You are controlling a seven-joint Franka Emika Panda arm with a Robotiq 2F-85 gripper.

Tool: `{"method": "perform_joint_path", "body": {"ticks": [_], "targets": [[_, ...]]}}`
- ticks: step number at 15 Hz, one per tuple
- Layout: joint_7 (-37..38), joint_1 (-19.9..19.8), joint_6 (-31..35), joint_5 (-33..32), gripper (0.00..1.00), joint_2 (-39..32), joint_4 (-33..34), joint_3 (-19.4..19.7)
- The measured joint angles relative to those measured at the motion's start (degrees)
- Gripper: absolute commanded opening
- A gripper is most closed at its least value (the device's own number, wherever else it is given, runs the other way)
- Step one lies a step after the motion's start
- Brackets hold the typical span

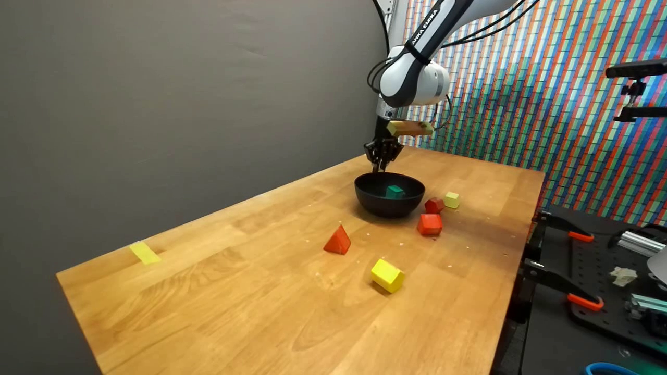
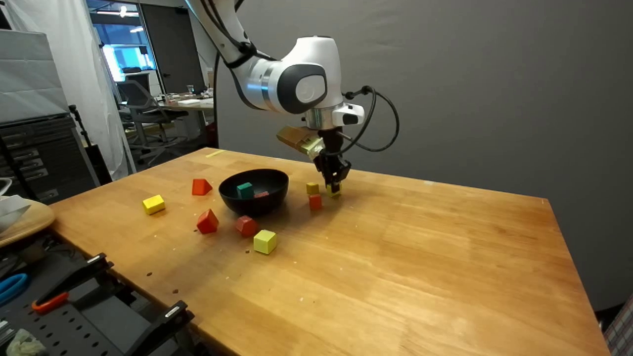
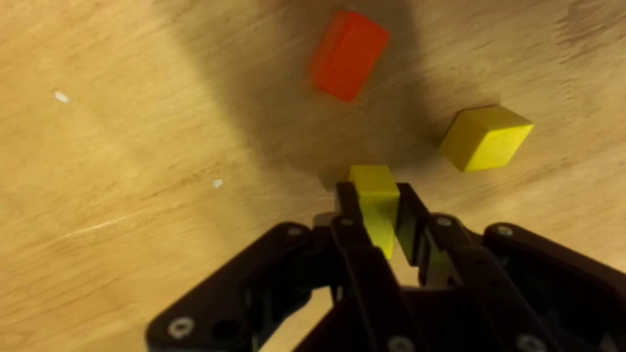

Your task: Put all the blocks in the bowl

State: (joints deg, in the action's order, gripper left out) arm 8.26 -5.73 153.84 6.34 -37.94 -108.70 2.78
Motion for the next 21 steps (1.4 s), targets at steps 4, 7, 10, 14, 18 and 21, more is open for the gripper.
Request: {"method": "perform_joint_path", "body": {"ticks": [4, 7, 10, 14, 18, 21], "targets": [[-0.83, 0.30, -4.79, 0.11, 0.14, 8.85, -4.07, -3.49], [-1.55, 1.38, -14.06, 0.47, 0.14, 17.54, -8.38, -5.73], [-0.47, 3.75, -25.10, 2.65, 0.14, 24.12, -12.54, -6.29], [-0.20, 5.48, -26.95, 7.41, 0.62, 25.62, -16.79, -6.39], [-1.74, 6.86, -15.72, 9.83, 0.94, 25.60, -20.29, -7.08], [-7.67, 7.58, -13.67, 9.87, 1.00, 26.79, -21.52, -9.28]]}}
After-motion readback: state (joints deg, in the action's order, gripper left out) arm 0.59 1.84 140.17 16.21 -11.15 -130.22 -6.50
